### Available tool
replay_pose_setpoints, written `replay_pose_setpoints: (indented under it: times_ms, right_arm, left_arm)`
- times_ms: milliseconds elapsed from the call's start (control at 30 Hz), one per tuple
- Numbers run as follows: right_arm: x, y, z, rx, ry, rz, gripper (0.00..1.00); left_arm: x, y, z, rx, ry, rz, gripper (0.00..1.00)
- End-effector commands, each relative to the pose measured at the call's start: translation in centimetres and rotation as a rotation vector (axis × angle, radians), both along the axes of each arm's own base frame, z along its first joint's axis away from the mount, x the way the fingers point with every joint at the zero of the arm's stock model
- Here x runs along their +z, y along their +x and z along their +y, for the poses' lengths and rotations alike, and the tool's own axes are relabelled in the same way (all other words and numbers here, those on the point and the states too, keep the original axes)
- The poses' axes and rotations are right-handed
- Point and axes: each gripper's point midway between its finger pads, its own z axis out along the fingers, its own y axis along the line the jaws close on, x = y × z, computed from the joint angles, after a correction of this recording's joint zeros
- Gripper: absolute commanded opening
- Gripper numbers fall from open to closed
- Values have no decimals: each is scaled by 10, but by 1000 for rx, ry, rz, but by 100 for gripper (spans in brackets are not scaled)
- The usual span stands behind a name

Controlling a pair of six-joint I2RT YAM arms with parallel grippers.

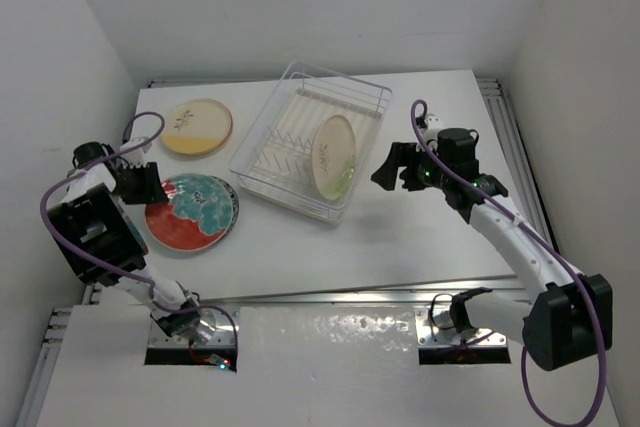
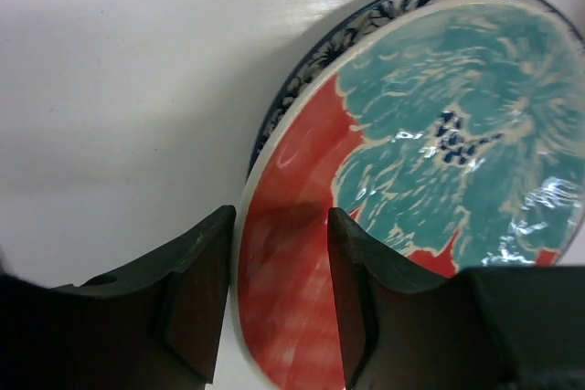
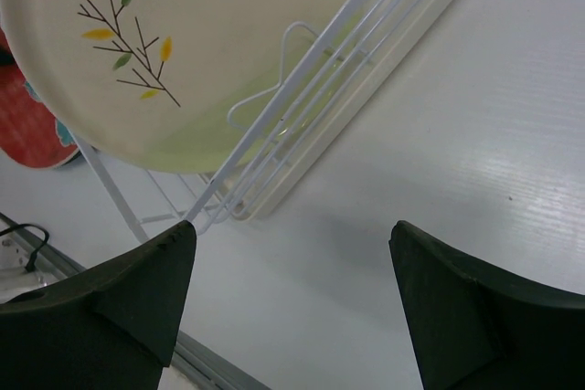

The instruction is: Unload the plates from the dish rack

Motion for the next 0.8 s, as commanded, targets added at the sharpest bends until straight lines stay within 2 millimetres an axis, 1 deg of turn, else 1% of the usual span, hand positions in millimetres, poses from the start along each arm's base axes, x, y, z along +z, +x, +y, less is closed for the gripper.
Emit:
replay_pose_setpoints:
  times_ms: [0, 67, 167, 200, 233, 300, 367, 500, 567, 600, 667, 700, 733, 767]
  right_arm:
    - [33, 10, 0, -34, 22, -70, 85]
    - [34, 11, -1, -46, 24, -70, 85]
    - [37, 12, -2, -63, 32, -72, 85]
    - [37, 12, -1, -65, 34, -69, 85]
    - [38, 13, -1, -70, 37, -71, 85]
    - [39, 13, -1, -75, 47, -69, 84]
    - [40, 14, -1, -75, 48, -72, 84]
    - [41, 16, -1, -72, 41, -74, 84]
    - [41, 16, -1, -68, 36, -76, 85]
    - [41, 16, -1, -67, 33, -76, 85]
    - [38, 17, -4, -79, 19, -73, 85]
    - [37, 16, -5, -82, 12, -71, 85]
    - [35, 16, -7, -88, 5, -65, 85]
    - [34, 16, -9, -99, -4, -64, 85]
  left_arm:
    - [0, 11, 10, -41, 52, -51, 42]
    - [-4, 9, 10, -60, 63, -39, 43]
    - [-9, 1, 6, -101, 72, -25, 48]
    - [-8, -1, 5, -110, 79, -30, 49]
    - [-12, -6, 2, -120, 77, -22, 49]
    - [-13, -9, 0, -144, 88, -25, 51]
    - [-18, -15, -6, -161, 68, -18, 51]
    - [-16, -15, -11, -162, 43, -24, 51]
    - [-1, -8, -8, -139, 52, -53, 51]
    - [14, 3, -3, -131, 64, -92, 51]
    - [38, 15, 1, -100, 61, -140, 51]
    - [53, 23, 1, -94, 57, -173, 51]
    - [81, 38, 8, -77, 73, -230, 52]
    - [96, 43, 8, -73, 69, -255, 52]
